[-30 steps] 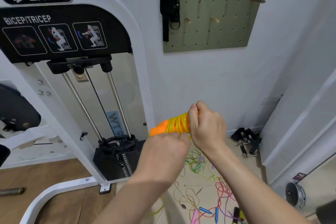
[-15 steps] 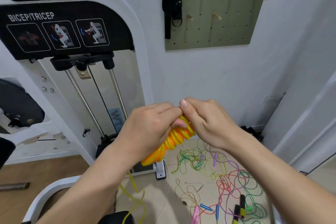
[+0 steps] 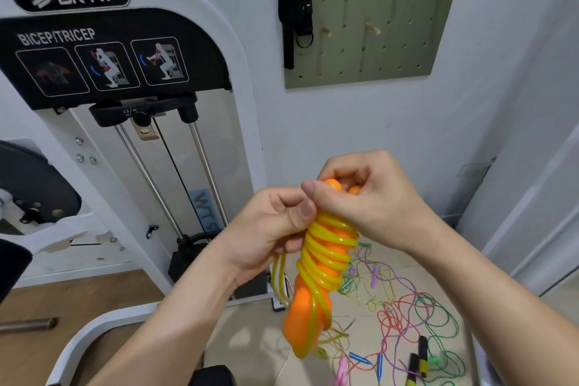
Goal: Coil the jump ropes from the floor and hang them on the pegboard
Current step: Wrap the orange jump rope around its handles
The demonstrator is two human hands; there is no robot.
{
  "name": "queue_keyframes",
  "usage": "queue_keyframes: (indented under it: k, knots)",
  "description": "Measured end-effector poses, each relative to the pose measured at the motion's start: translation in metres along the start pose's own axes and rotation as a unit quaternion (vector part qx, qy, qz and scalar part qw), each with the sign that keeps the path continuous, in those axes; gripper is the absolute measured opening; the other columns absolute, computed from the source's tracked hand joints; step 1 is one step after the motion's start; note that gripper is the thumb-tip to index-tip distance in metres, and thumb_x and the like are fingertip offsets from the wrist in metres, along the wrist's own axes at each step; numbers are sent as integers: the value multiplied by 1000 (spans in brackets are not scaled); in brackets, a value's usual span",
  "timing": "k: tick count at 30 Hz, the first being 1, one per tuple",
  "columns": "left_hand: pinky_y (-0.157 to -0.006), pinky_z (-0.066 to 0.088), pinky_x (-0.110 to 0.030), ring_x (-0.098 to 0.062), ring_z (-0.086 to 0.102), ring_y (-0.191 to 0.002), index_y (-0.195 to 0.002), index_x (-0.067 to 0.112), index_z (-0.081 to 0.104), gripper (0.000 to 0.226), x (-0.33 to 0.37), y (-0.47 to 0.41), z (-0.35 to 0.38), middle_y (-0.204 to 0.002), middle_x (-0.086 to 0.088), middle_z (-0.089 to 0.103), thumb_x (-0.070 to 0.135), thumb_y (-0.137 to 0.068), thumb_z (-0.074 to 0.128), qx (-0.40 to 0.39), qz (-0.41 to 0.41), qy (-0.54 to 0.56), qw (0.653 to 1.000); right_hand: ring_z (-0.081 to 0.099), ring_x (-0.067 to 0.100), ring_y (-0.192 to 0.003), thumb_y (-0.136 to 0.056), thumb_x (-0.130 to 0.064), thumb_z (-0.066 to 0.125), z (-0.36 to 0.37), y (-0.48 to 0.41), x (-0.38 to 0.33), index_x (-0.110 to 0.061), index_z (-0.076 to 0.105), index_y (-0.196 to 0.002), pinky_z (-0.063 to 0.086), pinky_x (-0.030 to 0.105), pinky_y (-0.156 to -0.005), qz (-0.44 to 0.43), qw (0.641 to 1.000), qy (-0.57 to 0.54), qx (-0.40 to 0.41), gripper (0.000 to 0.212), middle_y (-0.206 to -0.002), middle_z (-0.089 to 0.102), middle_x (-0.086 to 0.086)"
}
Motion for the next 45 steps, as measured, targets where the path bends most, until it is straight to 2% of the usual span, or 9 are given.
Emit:
queue_keyframes:
  k: [4,7,10,15,20,25,32,39,45]
  knots:
    - [-40,25,-14,-5,32,-41,-75,9,76,29,6,-1,4,-53,0,53,35,-63,76,196,71,-19,978,38,9,-50,-75,-44,69,-5,-5,15,-17,59,-92,32,22,-46,90,989,-105,48,34,-61,44,8]
    - [-48,34,-21,-14,38,-48,-87,4,74,38,4,-1,1,-60,-10,52,33,-61,75,374,107,2,921,59,3,-79,-71,-59,67,6,9,26,-35,43,-125,51,23,-72,132,984,-120,-25,64,-93,59,-4]
    - [-49,33,-22,-10,32,-47,-90,-1,70,41,2,0,7,-50,-2,38,33,-67,73,432,127,78,890,65,4,-86,-74,-58,70,37,28,31,-49,39,-128,54,30,-77,113,990,-88,-2,62,-99,65,-15]
    - [-40,27,-13,-3,31,-39,-88,9,73,43,2,10,4,-53,7,47,39,-57,81,303,120,106,939,56,4,-61,-81,-31,74,31,32,26,-38,57,-116,48,21,-58,70,977,-166,111,39,-74,65,-4]
    - [-40,36,-12,-6,44,-35,-83,9,75,47,11,26,-17,-59,2,63,35,-47,92,101,42,21,994,67,5,-82,-72,-35,81,-24,26,20,-35,66,-120,52,17,-68,107,973,-136,-154,51,-101,73,-3]
    - [-39,43,-16,-7,53,-38,-76,15,65,40,32,35,-15,-53,2,62,15,-47,92,15,-76,-155,985,68,4,-83,-75,-20,72,-39,14,12,-24,64,-124,52,17,-69,156,930,-103,-318,50,-102,73,-4]
    - [-45,42,-14,-9,51,-47,-80,18,75,38,47,31,4,-59,0,65,18,-43,86,123,12,-231,965,69,32,-88,-85,-26,70,-41,2,38,-2,55,-130,58,48,-77,227,800,-317,-456,53,-104,68,21]
    - [-38,35,-14,-4,46,-38,-72,26,65,39,27,21,8,-52,6,58,43,-48,89,121,112,-42,985,71,35,-87,-97,-26,50,24,20,64,-1,32,-132,58,40,-78,181,631,-603,-453,47,-99,68,26]
    - [-50,51,-22,-11,61,-55,-106,19,72,47,29,24,2,-70,2,68,34,-62,80,133,91,-127,979,73,25,-80,-91,-46,53,42,27,78,-18,54,-132,60,32,-67,213,607,-602,-472,50,-96,73,12]
Point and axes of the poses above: each hand's wrist, its own y-axis away from the middle knuckle, its own z-axis out of the palm, x = y × z, the point moved 2 cm from there along -y, towards the middle knuckle
